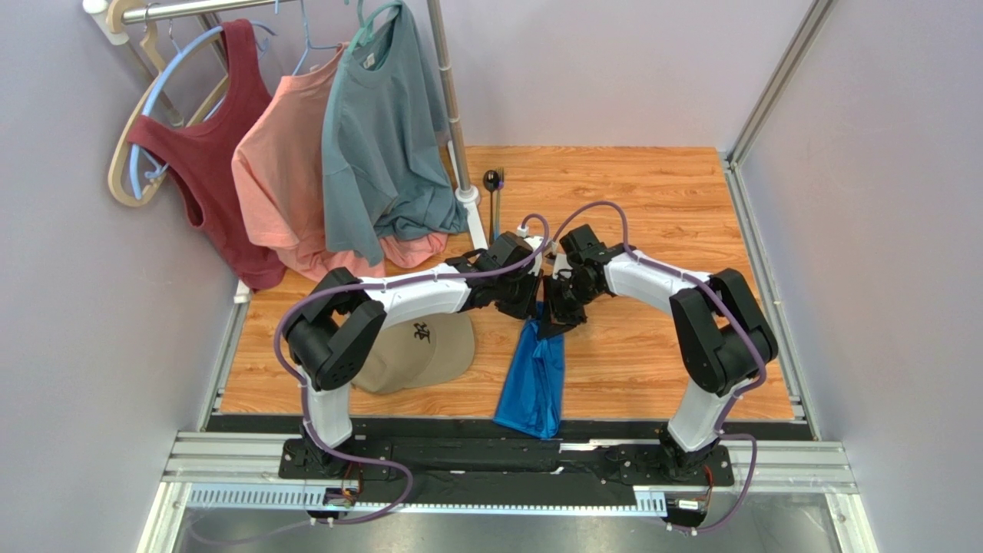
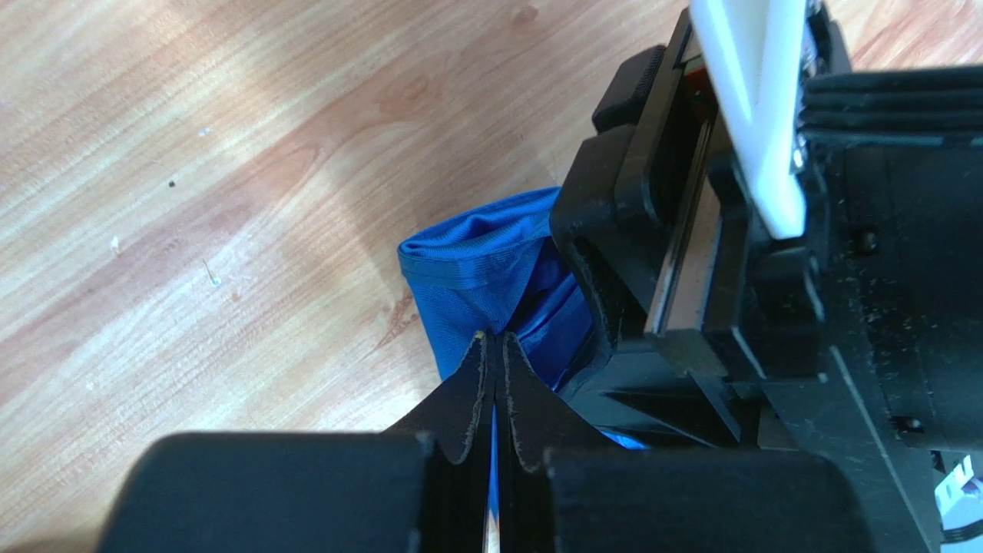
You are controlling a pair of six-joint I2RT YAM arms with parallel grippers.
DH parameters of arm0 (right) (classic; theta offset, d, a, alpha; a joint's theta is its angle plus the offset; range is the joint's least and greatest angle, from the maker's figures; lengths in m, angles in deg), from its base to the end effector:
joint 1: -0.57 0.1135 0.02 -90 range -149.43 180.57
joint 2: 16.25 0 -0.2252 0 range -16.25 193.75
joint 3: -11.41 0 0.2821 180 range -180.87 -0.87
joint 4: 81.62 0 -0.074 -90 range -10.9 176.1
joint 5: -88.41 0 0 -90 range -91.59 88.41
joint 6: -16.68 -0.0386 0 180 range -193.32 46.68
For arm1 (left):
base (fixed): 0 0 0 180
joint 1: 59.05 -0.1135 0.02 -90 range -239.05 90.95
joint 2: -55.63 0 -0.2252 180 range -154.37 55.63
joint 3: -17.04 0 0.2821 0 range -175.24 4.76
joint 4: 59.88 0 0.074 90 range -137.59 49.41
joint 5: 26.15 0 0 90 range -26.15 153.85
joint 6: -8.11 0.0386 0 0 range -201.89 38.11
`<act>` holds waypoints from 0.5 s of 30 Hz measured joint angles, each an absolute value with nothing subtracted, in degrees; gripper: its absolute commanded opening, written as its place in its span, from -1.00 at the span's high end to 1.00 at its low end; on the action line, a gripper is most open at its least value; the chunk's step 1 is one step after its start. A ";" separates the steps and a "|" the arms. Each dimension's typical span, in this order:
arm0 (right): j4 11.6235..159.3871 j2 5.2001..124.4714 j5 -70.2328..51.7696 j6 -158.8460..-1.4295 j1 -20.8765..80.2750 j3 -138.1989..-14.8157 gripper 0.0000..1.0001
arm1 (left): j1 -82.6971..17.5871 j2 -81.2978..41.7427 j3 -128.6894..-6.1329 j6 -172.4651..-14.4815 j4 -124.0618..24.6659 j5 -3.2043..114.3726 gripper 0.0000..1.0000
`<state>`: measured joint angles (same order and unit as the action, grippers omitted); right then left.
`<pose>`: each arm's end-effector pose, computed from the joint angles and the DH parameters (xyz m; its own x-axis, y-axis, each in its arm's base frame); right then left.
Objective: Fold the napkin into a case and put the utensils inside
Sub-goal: Stuff the top corner of the smaller-rectangle-folded napkin into the folded napkin.
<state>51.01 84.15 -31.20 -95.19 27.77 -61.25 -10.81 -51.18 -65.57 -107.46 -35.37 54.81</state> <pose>0.2919 0.1714 0.0997 -0.9878 -0.1435 -0.0606 -0.1534 0.8283 0.5389 0.2728 -0.3147 0.1292 -0.7992 0.2551 -0.5443 0.5108 0.7655 -0.3913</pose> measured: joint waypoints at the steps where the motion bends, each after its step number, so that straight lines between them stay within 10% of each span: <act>1: 50.83 84.22 -31.13 -95.26 27.80 -61.36 1.00 | -10.81 -51.18 -65.57 -107.46 -35.23 54.65 1.00; 15: 47.82 86.36 -28.38 -98.25 29.08 -63.09 1.00 | -10.78 -50.96 -65.57 -106.30 -33.70 54.15 1.00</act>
<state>47.82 86.36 -28.38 -98.25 29.08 -63.09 -10.78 -50.96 -65.57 -106.30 -33.70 54.15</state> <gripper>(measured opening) 0.013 0.007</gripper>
